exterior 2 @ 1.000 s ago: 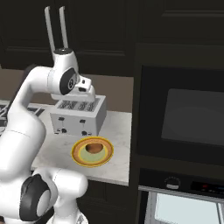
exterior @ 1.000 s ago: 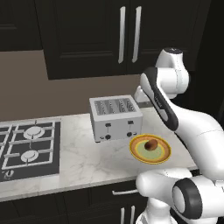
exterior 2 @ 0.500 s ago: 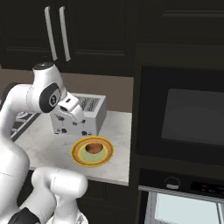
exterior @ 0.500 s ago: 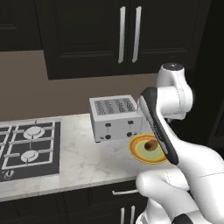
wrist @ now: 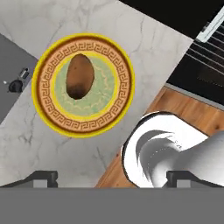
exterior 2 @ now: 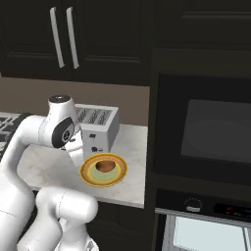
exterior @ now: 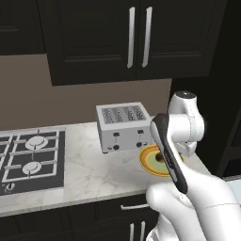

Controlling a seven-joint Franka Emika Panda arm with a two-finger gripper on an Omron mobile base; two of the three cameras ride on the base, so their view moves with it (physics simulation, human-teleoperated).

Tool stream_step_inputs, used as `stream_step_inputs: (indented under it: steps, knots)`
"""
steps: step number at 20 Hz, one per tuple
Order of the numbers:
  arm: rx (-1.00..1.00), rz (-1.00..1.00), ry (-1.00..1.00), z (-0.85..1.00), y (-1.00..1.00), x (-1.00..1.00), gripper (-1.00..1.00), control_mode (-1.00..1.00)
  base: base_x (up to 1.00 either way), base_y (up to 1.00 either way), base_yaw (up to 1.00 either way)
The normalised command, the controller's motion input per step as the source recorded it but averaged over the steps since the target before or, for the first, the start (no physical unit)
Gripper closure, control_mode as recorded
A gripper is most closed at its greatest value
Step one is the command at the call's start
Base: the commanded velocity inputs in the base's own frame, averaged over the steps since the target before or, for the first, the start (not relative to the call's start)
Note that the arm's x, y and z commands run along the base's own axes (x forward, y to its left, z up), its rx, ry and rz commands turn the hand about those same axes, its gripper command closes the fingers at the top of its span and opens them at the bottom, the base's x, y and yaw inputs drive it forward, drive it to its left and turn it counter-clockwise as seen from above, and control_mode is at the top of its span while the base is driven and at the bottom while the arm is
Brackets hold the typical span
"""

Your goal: Place the potato on the rack of the oven.

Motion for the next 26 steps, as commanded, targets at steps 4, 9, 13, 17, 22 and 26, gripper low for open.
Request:
stream_step_inputs:
  steps: [4, 9, 13, 17, 22, 26]
  knots:
    - [0.20, -0.48, 0.00, -0.34, 0.00, 0.15, -1.00, -1.00, 0.00, 0.00, 0.00]
    - [0.01, -0.28, -0.04, -0.30, 0.02, 0.52, -1.00, -1.00, 0.00, 0.00, 0.00]
    - [-0.03, -0.14, -0.02, -0.28, -0.03, 0.40, -1.00, -1.00, 0.00, 0.00, 0.00]
    - [0.00, 0.00, 0.00, -0.12, -0.36, 0.25, -1.00, -1.00, 0.00, 0.00, 0.00]
    - [-0.01, 0.07, 0.05, -0.14, -0.22, 0.45, -1.00, -1.00, 0.00, 0.00, 0.00]
    - [0.00, 0.29, 0.18, -0.21, -0.09, 0.29, -1.00, -1.00, 0.00, 0.00, 0.00]
